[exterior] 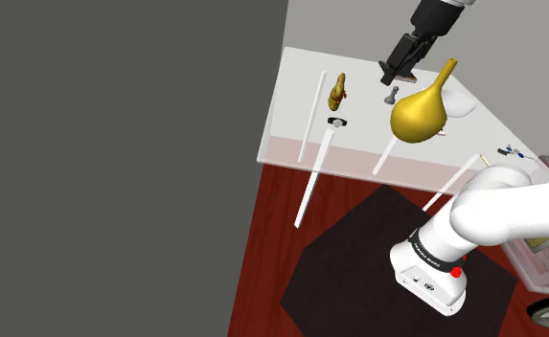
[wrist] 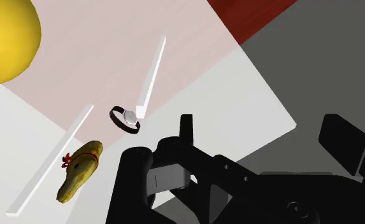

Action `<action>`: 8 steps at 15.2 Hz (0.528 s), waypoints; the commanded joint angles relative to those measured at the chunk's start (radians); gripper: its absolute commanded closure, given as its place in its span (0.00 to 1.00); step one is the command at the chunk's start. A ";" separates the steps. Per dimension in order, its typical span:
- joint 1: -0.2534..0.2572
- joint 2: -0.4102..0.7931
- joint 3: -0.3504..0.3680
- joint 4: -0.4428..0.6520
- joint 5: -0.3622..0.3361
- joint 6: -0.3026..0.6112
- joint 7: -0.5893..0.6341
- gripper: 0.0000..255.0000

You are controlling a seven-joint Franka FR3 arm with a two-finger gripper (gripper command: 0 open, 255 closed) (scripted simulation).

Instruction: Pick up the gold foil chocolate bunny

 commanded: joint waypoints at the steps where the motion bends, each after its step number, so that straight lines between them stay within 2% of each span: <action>1: 0.000 0.000 0.000 0.000 0.000 0.000 0.000 0.00; 8: -0.017 0.221 -0.152 0.098 0.006 0.078 -0.139 0.00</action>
